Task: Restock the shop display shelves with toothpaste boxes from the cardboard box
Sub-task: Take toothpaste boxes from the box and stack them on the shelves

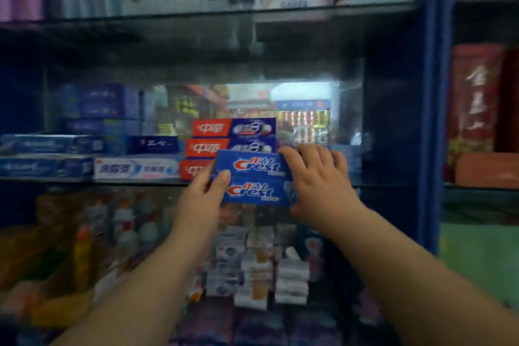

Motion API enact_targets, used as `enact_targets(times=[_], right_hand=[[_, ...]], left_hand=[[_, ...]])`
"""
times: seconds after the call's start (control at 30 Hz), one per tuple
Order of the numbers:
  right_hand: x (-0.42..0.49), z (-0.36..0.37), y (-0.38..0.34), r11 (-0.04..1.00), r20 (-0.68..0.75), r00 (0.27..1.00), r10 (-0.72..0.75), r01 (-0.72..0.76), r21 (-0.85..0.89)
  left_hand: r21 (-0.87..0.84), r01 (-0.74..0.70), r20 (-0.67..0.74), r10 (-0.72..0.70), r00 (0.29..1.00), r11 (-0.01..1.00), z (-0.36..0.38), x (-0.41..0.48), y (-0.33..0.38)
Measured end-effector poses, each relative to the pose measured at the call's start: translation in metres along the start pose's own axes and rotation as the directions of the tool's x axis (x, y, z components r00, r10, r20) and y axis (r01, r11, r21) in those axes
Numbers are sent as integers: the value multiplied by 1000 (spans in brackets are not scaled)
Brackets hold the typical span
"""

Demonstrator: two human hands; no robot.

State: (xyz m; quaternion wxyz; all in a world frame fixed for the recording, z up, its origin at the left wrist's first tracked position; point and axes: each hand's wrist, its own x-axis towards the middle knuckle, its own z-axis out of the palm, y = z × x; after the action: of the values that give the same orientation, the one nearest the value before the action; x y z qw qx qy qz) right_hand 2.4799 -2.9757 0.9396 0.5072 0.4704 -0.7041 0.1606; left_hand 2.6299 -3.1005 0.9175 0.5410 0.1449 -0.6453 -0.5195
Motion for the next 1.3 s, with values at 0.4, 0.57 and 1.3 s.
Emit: enact_targets(times=[0.4,0.57,1.3], right_hand=[[43,50,167,986,164,986,28,0,-165],[49,90,191,992,324,946,26,15,-124],[77,150,204,953,561,816,135,-263,154]], left_hand=[[564,-93,115,34,993,820,185,74,-5],[724,-185,287,-48,957,664,209,108,-35],[940,-146,217,-209,954,307,218,161,-76]])
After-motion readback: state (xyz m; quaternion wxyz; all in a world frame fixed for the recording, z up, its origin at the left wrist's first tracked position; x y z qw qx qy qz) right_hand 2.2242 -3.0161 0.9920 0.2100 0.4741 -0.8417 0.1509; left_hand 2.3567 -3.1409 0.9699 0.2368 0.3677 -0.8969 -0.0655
